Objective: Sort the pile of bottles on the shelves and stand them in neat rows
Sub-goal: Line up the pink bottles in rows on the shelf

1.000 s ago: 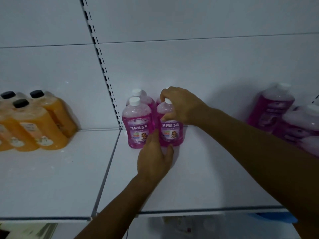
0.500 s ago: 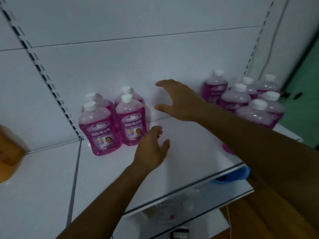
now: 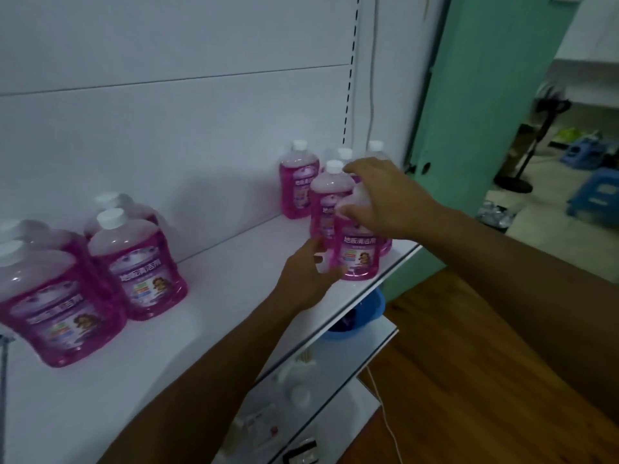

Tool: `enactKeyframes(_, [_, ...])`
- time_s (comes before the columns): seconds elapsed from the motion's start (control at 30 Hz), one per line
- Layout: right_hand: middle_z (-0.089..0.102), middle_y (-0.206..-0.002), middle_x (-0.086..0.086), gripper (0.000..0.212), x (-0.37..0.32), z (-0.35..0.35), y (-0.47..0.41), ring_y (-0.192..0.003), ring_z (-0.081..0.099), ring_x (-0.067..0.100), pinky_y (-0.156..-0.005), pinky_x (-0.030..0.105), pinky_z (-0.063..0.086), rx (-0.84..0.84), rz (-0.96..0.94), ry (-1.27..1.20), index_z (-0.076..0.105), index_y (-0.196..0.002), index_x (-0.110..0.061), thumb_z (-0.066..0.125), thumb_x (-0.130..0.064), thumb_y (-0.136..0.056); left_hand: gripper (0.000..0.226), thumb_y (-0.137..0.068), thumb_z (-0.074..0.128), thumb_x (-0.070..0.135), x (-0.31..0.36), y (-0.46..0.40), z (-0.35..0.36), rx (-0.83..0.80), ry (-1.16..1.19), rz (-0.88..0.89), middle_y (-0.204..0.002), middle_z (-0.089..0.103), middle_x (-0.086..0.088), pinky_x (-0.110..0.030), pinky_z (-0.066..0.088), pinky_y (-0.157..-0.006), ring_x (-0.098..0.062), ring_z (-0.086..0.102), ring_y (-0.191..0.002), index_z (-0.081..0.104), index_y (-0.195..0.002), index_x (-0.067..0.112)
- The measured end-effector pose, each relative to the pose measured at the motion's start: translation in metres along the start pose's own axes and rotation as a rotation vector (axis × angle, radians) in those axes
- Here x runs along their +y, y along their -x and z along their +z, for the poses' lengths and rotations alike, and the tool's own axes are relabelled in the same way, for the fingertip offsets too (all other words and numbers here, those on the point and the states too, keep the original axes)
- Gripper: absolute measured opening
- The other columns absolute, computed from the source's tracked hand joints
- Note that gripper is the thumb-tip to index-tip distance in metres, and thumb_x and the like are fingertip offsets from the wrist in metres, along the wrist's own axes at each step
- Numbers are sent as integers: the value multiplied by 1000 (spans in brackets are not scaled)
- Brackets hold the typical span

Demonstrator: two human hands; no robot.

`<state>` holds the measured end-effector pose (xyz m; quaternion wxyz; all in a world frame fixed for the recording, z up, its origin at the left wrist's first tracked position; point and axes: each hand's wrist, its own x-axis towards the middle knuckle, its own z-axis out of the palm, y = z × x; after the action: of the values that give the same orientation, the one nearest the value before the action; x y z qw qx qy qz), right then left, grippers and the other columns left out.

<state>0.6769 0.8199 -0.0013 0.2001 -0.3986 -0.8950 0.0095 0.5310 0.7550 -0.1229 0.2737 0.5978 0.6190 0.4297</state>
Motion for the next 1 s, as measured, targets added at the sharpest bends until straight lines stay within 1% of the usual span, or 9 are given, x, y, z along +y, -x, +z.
enactKeyframes(0.1, [49, -138, 7, 66, 9, 3, 3, -116, 53, 25, -92, 40, 48, -76, 7, -28, 40, -139, -16, 69, -39, -83, 49, -82, 73, 28, 0, -11, 12, -4, -9, -23, -111, 63, 5, -26, 51, -83, -12, 62, -95, 52, -125, 20])
enactKeyframes(0.2, [47, -138, 6, 68, 14, 4, 2, -117, 51, 24, -95, 39, 47, -122, -62, -36, 43, -137, -17, 75, -31, -78, 46, -80, 74, 31, -2, -18, 20, 37, -51, -40, -111, 67, 2, -35, 54, -85, -16, 64, -96, 56, -121, 20])
enactKeyframes(0.3, [47, -136, 5, 66, 16, 5, -2, -116, 52, 23, -94, 37, 47, -174, -125, 26, 42, -136, -19, 74, -28, -79, 41, -81, 73, 31, -2, -19, 22, 67, -77, -50, -105, 66, 7, -34, 56, -82, -11, 64, -90, 56, -117, 21])
enactKeyframes(0.47, [46, -139, 8, 78, 12, 8, -10, -120, 51, 26, -94, 34, 44, -141, -228, -22, 33, -142, -16, 76, -22, -78, 38, -85, 69, 35, -7, -12, 10, 113, -139, -100, -102, 58, 14, -16, 47, -67, -6, 59, -85, 49, -115, 26])
enactKeyframes(0.67, [59, -115, 2, 56, -16, 34, -45, -101, 56, 19, -85, 31, 47, -174, -360, -229, 50, -121, -18, 79, -29, -74, 45, -82, 71, 43, -29, 11, -27, 284, -113, -222, -112, 62, 10, -22, 52, -77, -7, 60, -89, 49, -119, 28])
enactKeyframes(0.73, [62, -114, 3, 55, -35, 40, -58, -96, 60, 18, -83, 34, 50, -198, -410, -309, 50, -124, -18, 77, -28, -76, 49, -82, 67, 47, -38, 19, -43, 343, -113, -211, -115, 61, 12, -20, 51, -76, -5, 59, -89, 49, -123, 28])
enactKeyframes(0.8, [62, -121, 2, 62, -54, 47, -71, -97, 60, 16, -83, 28, 49, -184, -444, -365, 47, -132, -18, 76, -26, -79, 53, -82, 66, 49, -48, 23, -60, 419, -120, -193, -116, 62, 12, -24, 53, -79, -5, 60, -92, 50, -126, 25])
enactKeyframes(0.9, [64, -118, 4, 62, -78, 61, -92, -98, 60, 18, -82, 28, 48, -138, -430, -425, 49, -130, -15, 79, -25, -76, 45, -86, 69, 32, -60, 20, -79, 573, -55, -172, -114, 65, 8, -30, 56, -84, -5, 62, -97, 53, -127, 21])
enactKeyframes(1.0, [66, -110, 4, 51, -95, 74, -112, -96, 62, 20, -83, 30, 50, -105, -413, -492, 58, -120, -11, 80, -23, -75, 36, -89, 65, 14, -65, 13, -88, 678, -22, -163, -108, 66, 10, -12, 50, -77, 10, 60, -90, 55, -123, 21])
